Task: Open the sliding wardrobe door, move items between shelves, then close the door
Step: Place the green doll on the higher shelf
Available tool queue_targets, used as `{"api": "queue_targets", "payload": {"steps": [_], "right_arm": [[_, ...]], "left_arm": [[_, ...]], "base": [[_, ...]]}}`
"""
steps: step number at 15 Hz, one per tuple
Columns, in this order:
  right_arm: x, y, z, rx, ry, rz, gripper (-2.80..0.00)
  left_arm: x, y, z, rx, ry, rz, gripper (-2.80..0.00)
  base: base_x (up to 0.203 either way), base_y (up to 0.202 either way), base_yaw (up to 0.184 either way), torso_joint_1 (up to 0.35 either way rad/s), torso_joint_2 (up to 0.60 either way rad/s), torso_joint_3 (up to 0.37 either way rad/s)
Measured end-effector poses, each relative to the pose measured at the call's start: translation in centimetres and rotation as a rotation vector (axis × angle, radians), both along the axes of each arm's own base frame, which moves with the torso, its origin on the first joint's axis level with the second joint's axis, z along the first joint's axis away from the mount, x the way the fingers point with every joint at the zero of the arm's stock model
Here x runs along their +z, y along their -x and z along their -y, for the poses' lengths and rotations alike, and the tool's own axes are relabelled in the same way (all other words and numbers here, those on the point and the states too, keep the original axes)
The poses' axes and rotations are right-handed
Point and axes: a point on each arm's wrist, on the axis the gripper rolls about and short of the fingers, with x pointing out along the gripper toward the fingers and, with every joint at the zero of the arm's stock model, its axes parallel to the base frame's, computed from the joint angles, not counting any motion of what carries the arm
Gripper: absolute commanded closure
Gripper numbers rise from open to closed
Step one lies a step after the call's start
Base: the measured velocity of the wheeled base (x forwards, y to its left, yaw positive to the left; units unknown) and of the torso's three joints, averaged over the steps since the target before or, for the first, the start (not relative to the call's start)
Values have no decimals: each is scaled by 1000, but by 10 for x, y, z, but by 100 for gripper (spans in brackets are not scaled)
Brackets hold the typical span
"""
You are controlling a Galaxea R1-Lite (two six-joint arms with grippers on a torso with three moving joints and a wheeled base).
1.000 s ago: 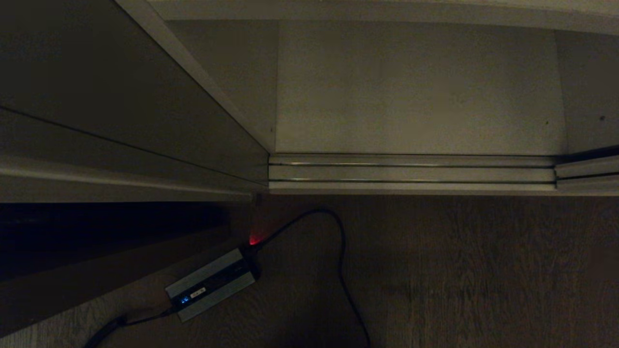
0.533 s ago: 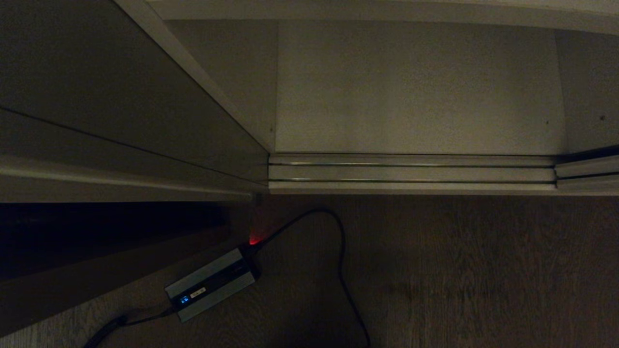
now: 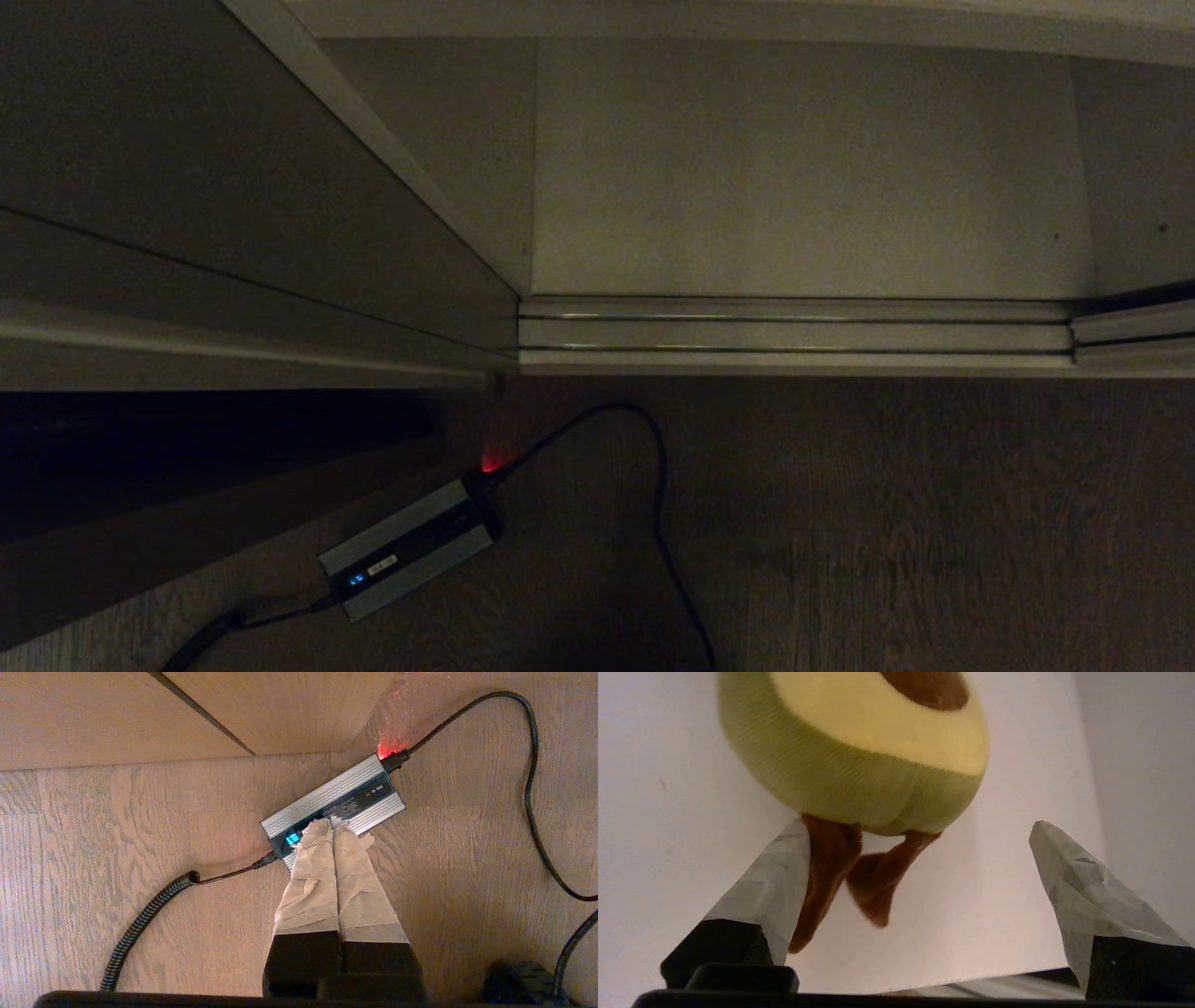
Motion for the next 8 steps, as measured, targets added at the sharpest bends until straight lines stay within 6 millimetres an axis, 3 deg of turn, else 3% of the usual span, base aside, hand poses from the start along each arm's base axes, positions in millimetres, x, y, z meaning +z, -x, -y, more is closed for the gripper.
{"api": "queue_targets", "payload": {"steps": [8], "right_arm": [[9, -17, 1, 21, 79, 33, -280]], "left_arm": [[0, 0, 0, 0, 0, 0, 0]], "base": [[0, 0, 0, 0, 0, 0]]}}
